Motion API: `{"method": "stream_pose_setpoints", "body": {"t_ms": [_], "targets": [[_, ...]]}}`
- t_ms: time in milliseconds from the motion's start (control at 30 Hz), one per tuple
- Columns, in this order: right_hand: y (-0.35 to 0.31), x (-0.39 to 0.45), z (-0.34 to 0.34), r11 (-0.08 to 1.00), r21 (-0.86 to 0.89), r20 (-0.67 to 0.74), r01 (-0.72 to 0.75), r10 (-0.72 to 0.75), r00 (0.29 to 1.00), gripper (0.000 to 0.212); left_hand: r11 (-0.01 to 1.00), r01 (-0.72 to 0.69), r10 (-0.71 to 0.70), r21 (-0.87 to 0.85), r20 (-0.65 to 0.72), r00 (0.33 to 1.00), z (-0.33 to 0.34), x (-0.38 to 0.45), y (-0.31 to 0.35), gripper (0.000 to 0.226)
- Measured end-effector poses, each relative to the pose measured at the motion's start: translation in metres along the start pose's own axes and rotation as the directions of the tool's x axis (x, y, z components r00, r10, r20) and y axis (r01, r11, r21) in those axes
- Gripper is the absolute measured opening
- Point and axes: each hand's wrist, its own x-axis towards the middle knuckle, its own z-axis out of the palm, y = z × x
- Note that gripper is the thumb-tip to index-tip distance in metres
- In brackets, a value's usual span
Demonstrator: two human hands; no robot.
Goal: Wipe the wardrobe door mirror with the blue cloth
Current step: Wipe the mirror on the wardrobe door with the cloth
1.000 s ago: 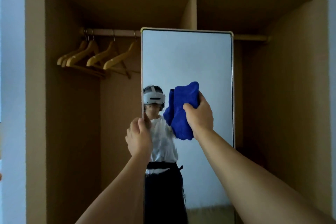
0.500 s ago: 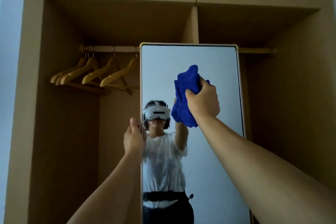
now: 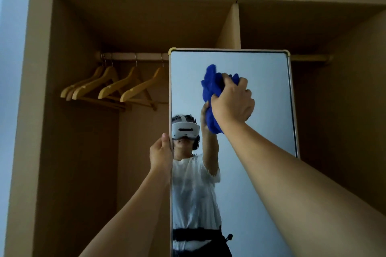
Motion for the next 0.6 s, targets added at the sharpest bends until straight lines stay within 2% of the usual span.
{"method": "stream_pose_setpoints", "body": {"t_ms": [167,267,333,433,533,600], "targets": [[-0.021,-0.011,0.012,0.96,-0.131,0.073,0.247,-0.239,0.968,0.05,0.999,0.001,0.0,-0.037,0.022,1.0,0.002,-0.003,0.003,0.042],[-0.03,-0.019,0.021,0.895,-0.2,0.094,0.398,-0.387,0.917,0.05,0.998,-0.018,0.018,-0.052,0.006,1.0,0.002,0.0,0.0,0.038],[-0.029,-0.019,0.024,0.846,-0.249,0.117,0.471,-0.456,0.882,0.05,0.999,-0.005,0.004,-0.05,-0.019,1.0,0.004,0.0,-0.001,0.043],[-0.027,-0.009,0.023,0.831,-0.265,0.125,0.488,-0.473,0.872,0.057,0.999,0.003,-0.004,-0.047,-0.033,0.999,0.004,0.002,-0.002,0.045],[-0.034,0.006,0.022,0.857,-0.266,0.079,0.441,-0.437,0.896,0.075,0.999,-0.004,0.003,-0.034,-0.033,0.999,0.003,0.004,-0.002,0.043],[-0.042,0.018,0.021,0.886,-0.238,0.033,0.398,-0.403,0.915,0.078,0.999,0.001,-0.002,-0.042,-0.033,0.999,0.002,0.004,-0.002,0.042]]}}
